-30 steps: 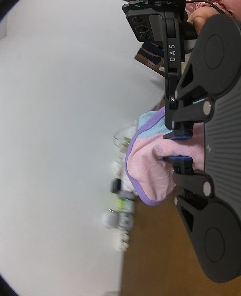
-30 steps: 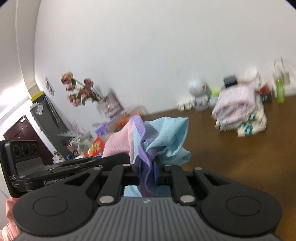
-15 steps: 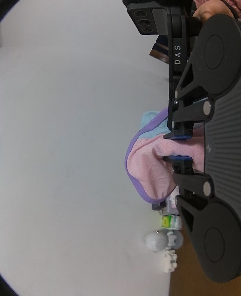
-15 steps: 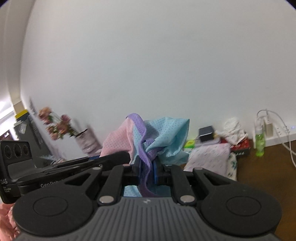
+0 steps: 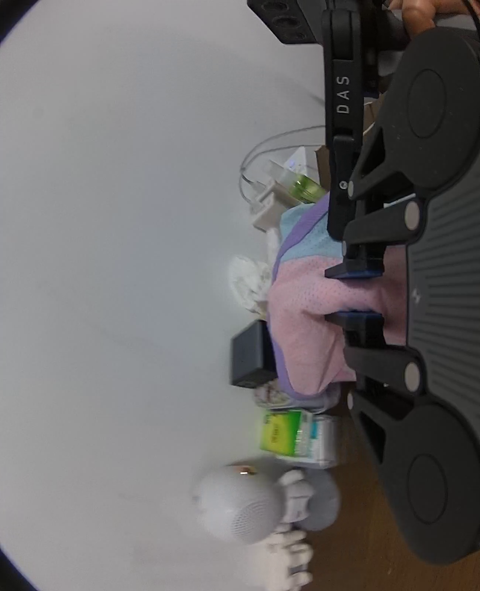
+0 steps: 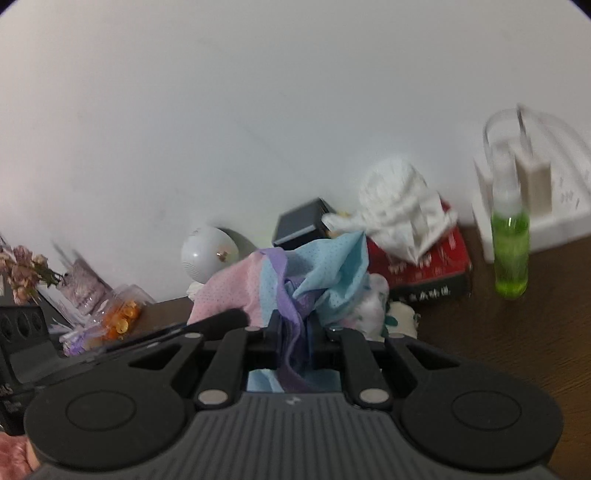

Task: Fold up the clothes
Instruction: 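Lower the bundle onto the clothes stack and open both grippers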

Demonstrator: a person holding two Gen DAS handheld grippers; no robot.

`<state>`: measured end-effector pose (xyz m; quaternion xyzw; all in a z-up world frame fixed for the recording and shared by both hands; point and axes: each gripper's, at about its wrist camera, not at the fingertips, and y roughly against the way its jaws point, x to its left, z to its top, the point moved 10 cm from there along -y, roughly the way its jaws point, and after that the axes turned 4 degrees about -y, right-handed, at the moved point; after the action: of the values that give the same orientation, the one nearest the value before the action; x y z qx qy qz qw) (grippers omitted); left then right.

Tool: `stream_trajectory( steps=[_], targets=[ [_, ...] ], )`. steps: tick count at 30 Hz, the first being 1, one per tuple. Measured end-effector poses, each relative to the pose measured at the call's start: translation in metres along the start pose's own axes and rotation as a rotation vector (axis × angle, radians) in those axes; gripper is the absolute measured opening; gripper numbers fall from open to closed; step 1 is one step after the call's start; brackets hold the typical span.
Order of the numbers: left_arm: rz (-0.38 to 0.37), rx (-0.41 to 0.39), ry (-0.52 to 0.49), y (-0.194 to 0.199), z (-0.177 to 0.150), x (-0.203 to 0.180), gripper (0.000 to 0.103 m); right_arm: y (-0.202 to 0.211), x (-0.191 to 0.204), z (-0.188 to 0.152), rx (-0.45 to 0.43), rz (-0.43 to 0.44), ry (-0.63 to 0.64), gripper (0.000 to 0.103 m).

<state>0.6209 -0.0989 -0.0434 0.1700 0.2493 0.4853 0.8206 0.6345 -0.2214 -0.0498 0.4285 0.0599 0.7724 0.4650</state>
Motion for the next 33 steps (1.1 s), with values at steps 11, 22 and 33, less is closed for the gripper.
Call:
stream_trajectory(
  steps=[11,22,33],
  targets=[
    [0.042,-0.169,0.111,0.043,0.024,0.03,0.077,0.038,0.0,0.019,-0.176,-0.033,0.021,0.048],
    [0.155,-0.063,0.004,-0.012,0.001,0.016,0.008,-0.014,0.039,-0.021,-0.142,-0.219,0.323,0.015],
    [0.207,-0.112,-0.138,-0.013,-0.008,-0.005,0.027,0.001,0.017,-0.036,-0.205,-0.196,0.279,0.016]
  ],
)
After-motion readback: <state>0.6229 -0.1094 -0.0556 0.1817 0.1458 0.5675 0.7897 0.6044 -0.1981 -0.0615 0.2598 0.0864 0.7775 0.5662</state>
